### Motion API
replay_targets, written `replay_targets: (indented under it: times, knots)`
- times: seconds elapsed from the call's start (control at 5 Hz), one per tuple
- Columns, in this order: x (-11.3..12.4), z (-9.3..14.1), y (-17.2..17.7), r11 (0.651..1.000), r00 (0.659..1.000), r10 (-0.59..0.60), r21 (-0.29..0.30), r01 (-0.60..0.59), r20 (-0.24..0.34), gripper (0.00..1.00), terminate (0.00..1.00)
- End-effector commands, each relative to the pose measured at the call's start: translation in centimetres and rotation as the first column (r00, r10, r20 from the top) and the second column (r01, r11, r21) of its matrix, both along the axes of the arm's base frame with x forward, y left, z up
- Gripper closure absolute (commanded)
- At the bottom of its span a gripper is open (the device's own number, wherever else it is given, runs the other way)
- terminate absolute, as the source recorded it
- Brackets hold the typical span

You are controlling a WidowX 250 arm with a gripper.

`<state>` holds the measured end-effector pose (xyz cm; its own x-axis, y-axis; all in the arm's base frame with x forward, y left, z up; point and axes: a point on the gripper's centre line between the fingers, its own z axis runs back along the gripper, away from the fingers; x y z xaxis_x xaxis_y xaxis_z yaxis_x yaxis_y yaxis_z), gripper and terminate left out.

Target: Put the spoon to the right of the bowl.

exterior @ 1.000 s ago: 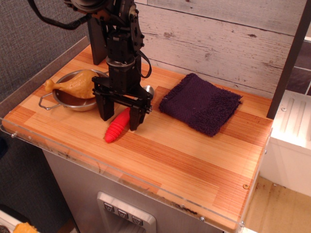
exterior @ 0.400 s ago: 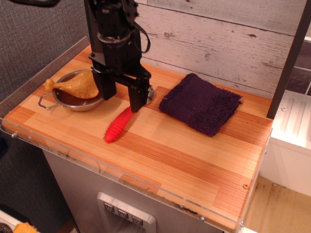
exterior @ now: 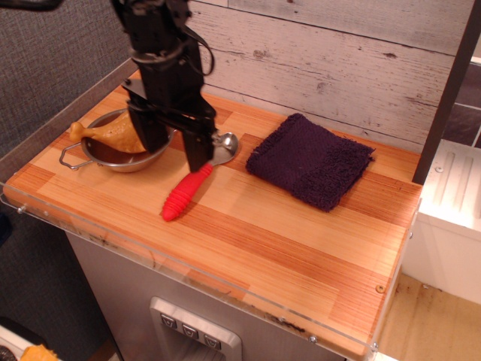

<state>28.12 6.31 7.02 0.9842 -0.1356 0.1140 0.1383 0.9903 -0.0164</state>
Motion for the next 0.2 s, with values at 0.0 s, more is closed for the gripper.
replay_targets:
  times: [0.0]
  knots:
    - [0.08,1.48,0.3,1.0,0.999,0.001,0.011,-0.001,0.049,0.0,1.0]
